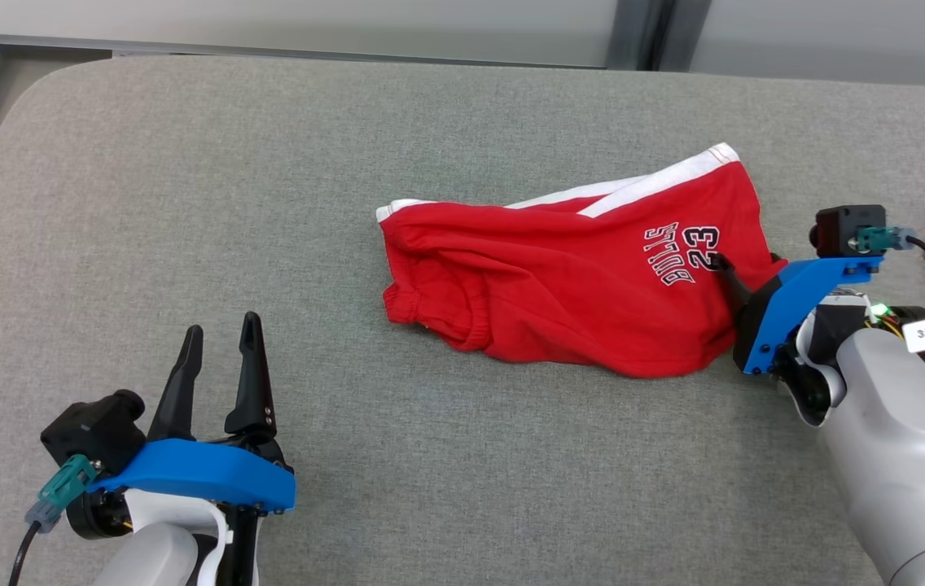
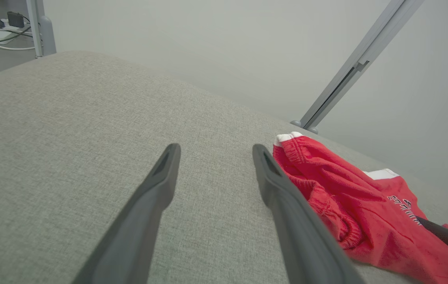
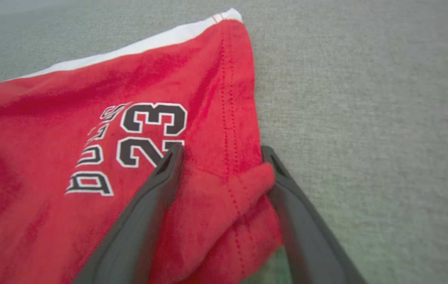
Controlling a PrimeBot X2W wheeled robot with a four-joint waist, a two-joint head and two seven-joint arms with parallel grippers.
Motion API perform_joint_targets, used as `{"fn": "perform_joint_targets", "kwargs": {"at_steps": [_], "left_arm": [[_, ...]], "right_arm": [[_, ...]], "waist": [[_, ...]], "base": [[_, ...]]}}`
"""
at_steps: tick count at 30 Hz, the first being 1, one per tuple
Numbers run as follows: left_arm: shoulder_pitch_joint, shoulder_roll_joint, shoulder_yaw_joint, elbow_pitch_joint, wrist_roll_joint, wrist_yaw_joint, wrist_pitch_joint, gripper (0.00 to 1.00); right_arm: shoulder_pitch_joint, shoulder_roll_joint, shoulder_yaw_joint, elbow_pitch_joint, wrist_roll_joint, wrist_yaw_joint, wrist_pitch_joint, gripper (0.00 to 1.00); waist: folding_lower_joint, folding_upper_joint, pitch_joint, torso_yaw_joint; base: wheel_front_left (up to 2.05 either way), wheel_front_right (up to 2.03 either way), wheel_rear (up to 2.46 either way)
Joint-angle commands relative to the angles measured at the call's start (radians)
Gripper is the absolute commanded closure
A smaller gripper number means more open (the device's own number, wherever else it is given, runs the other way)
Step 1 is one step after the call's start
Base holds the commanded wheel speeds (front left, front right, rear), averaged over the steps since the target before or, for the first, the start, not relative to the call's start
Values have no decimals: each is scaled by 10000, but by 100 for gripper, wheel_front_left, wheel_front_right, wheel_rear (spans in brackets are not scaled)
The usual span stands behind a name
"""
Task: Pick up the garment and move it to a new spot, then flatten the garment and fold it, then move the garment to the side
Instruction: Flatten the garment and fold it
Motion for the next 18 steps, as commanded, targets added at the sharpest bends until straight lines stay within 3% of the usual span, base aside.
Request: {"fn": "perform_joint_targets", "kwargs": {"at_steps": [1, 2, 3, 4, 6, 18], "left_arm": [[56, 42, 70, -83, 72, 41, -79, 0], [78, 49, 77, -126, 114, 64, -76, 0], [91, 57, 76, -165, 128, 89, -74, 0], [98, 57, 74, -191, 162, 101, -85, 0], [111, 45, 61, -246, 208, 133, -87, 0], [117, -89, -239, -344, 377, -64, -122, 0]], "right_arm": [[136, 118, 129, 28, 30, 4, 149, 7], [115, 150, 229, 16, 86, 4, 189, 37], [86, 196, 303, -9, 143, 4, 168, 56], [61, 230, 363, -39, 175, 4, 131, 67], [3, 242, 456, -129, 251, 4, -21, 100], [1134, 138, 723, -1476, 867, 3, -1707, 100]], "waist": [[2, 0, 23, 30], [2, 0, 34, 50], [2, 0, 39, 67], [2, 0, 39, 78], [2, 0, 26, 71], [2, 0, -528, -640]], "base": [[0, 0, 0], [0, 0, 0], [0, 0, 0], [0, 0, 0], [0, 0, 0], [0, 0, 0]]}}
